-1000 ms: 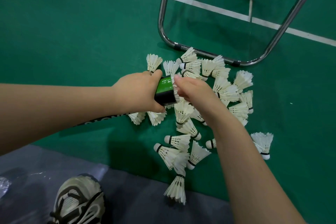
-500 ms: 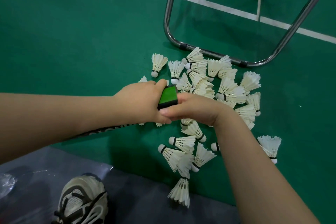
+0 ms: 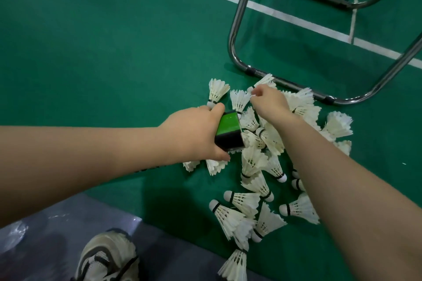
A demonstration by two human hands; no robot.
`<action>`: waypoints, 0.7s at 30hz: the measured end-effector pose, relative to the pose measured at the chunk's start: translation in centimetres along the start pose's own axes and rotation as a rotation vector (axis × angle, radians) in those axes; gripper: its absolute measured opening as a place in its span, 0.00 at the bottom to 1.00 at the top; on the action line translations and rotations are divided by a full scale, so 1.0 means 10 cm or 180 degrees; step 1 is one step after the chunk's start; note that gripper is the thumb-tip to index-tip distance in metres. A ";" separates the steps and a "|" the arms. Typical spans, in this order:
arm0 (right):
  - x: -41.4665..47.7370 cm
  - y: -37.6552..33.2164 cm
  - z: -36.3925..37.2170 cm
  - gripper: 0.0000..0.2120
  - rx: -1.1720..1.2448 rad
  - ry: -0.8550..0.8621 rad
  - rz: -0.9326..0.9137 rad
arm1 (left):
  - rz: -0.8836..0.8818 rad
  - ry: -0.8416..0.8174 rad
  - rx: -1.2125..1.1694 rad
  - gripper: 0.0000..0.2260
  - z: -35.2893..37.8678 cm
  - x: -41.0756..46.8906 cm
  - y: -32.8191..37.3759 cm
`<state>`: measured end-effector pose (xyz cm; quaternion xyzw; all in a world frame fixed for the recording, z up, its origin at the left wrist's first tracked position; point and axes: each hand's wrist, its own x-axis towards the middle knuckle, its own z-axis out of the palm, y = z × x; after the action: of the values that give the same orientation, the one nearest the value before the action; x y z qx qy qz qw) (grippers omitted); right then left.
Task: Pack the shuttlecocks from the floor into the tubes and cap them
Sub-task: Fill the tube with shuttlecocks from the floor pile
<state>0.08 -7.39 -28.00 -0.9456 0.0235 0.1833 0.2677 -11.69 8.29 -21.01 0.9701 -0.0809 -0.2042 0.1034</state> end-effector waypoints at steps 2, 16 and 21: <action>0.14 0.00 0.16 0.23 -0.0354 -0.0014 -0.0130 | 0.0026 0.0025 0.0013 0.36 0.00 0.04 0.00; 0.35 0.12 0.45 0.07 -0.1696 0.0294 -0.0539 | 0.0088 -0.0069 0.0173 0.30 0.10 0.16 0.02; -0.02 0.16 0.18 0.14 0.0144 0.1084 -0.0405 | 0.0086 -0.0104 0.0225 0.31 0.11 0.20 0.04</action>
<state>-0.96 -7.84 -30.11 -0.9563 0.0127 0.0027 0.2920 -10.35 7.35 -22.67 0.9685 -0.1028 -0.2156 0.0705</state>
